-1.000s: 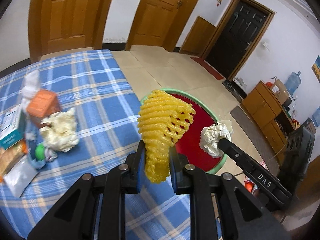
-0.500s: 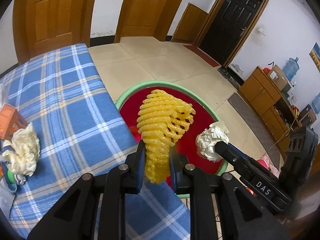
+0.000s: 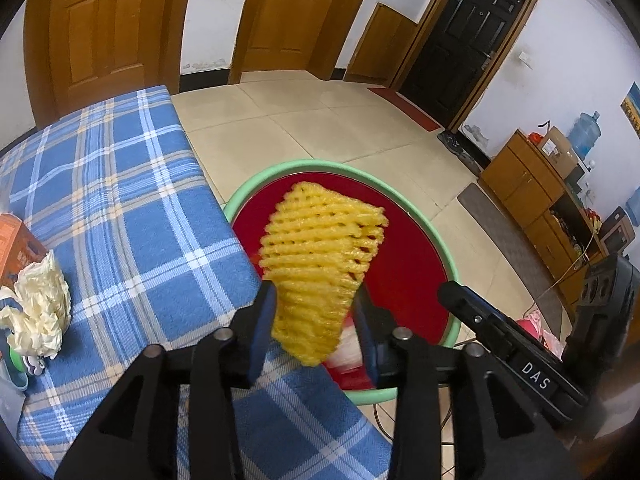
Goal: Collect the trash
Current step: 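Carry both items over the bucket and open both tools, then move both tools back over the table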
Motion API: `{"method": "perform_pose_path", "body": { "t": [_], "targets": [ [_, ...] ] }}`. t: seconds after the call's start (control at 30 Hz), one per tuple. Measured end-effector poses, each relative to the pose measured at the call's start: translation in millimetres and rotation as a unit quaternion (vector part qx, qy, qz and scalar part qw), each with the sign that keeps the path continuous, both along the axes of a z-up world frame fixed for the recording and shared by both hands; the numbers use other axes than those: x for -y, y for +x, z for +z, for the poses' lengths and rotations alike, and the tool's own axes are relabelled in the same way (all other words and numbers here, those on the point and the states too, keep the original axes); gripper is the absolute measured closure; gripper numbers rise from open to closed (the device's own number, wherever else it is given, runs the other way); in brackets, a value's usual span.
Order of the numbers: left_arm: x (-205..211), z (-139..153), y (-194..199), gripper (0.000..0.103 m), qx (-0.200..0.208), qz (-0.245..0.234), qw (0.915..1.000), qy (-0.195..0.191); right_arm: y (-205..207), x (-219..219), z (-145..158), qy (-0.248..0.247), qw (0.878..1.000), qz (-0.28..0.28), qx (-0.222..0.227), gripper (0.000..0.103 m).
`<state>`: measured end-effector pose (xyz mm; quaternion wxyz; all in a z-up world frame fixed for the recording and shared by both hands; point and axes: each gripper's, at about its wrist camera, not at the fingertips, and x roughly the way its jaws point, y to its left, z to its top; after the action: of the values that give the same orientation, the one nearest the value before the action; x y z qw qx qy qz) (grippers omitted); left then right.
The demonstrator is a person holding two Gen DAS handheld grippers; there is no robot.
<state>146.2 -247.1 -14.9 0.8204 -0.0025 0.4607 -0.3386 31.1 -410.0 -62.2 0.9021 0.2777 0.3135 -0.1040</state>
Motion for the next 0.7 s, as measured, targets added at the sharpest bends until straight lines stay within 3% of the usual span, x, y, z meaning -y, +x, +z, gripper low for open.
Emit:
{"method": "perform_pose_path", "body": {
  "t": [0.2, 0.7],
  "targets": [
    [-4.9, 3.4, -0.6, 0.052, 0.003, 0.007, 1.0000, -0.004, -2.9, 1.9, 2.2, 0.001, 1.000, -0.004, 0.000, 0.054],
    [-35.0, 17.3, -10.4, 0.051, 0.011, 0.033, 0.9993, -0.015, -6.3, -8.2, 12.5, -0.003, 1.000, 0.003, 0.008, 0.053]
  ]
}}
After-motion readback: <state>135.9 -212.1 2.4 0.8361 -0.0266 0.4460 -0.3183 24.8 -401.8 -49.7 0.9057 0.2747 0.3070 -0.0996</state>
